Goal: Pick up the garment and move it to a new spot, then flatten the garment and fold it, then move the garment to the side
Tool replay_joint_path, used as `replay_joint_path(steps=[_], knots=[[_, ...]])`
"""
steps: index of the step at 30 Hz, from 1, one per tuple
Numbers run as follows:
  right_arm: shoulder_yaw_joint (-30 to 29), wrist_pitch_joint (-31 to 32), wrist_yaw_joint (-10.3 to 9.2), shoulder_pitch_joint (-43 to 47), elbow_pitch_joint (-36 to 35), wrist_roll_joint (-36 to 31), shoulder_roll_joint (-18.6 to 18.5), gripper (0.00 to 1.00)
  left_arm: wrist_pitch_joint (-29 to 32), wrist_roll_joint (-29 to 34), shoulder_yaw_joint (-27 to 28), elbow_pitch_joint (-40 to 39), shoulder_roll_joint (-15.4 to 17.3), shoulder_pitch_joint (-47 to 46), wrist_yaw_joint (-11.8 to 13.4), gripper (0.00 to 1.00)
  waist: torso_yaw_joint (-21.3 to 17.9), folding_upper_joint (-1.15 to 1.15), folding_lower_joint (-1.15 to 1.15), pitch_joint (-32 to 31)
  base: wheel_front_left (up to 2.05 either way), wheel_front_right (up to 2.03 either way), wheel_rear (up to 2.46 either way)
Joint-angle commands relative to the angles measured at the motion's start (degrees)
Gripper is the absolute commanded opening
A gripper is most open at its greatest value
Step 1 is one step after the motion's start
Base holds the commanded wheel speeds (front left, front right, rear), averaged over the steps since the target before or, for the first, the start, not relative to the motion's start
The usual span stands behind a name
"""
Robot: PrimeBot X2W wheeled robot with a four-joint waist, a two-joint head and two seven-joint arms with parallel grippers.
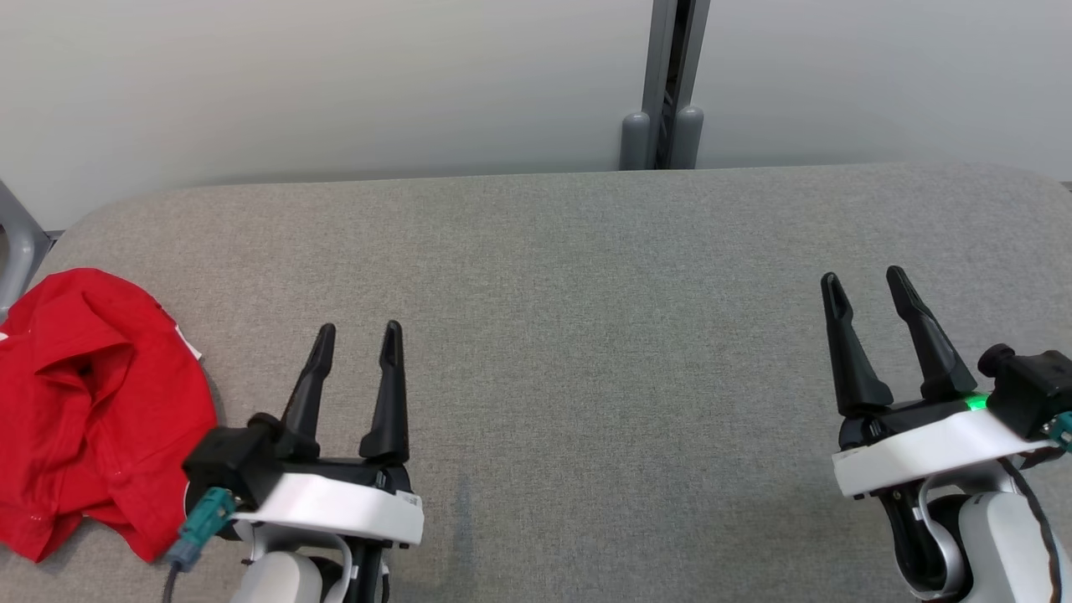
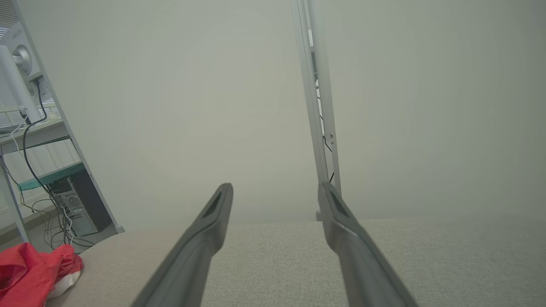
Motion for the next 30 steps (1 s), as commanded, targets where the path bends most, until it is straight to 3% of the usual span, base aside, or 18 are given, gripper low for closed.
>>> replay_joint_path(steps=[1,13,30], knots=[[0.5,-0.8,0.0,0.1,-0.2,-1.4,-0.3,1.0,-0.4,2.2,-0.3,-0.1,0.2,0.1,0.6,1.0,0.0,0.0,0.0,0.0,0.0,0.0,0.0],[1.3,-3.2,0.0,1.0,-0.2,-7.9,0.8,1.0,-1.2,11.9,-3.0,-0.4,0.4,0.8,3.7,1.0,0.0,0.0,0.0,0.1,0.0,0.0,0.0],[-0.7,-6.2,0.0,3.4,3.1,-10.4,2.1,1.0,-2.2,14.0,-1.2,1.8,0.3,3.7,3.6,1.0,-1.0,0.0,0.0,-0.7,0.0,0.0,0.0]])
